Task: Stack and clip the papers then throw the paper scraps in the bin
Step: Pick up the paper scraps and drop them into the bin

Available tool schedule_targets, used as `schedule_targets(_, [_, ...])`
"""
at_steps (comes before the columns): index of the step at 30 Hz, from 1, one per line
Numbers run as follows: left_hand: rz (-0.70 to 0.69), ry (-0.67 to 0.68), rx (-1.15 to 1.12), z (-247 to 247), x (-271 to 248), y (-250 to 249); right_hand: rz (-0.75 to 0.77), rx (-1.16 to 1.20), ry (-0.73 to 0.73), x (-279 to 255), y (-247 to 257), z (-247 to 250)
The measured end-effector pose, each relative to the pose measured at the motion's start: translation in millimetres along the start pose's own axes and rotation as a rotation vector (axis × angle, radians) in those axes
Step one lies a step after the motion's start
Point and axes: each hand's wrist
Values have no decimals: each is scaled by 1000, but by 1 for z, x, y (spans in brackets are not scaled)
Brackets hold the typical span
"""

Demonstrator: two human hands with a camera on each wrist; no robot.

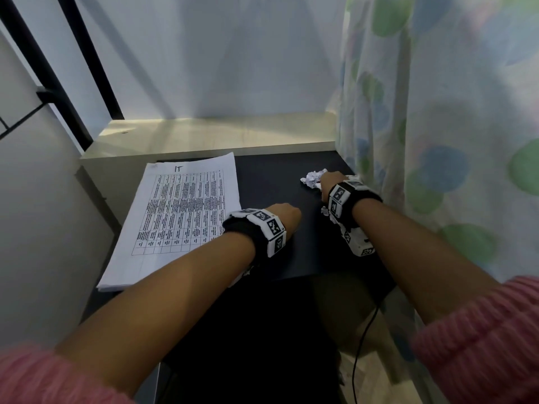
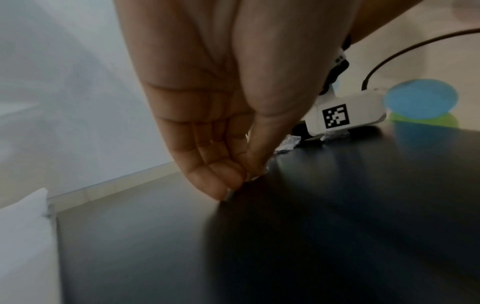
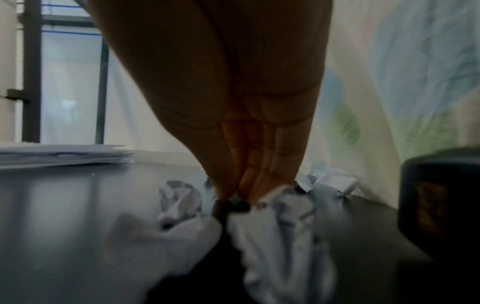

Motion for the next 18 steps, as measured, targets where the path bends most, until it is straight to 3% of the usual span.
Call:
schedule_targets(7, [122,-71,-162,3,-1,23,115,-45,-5,-8,16,-5])
schedule_targets(11, [133,-61,-207,2,-4,28,295,8,-100,-19,25,-17])
schedule_targets(16, [136,-53,-232,2,-4,22,450,155,34,-30,21,-20])
schedule_targets(18, [137,-68,-222,1,-4,24,467,211,-22,-34,13,-16])
Point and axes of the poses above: each hand's wrist, its own x-axis towards the middle knuckle, its own z-axis out of the back of the hand, y = z × x, and after that the axes turned 3 degrees about -y, right-handed
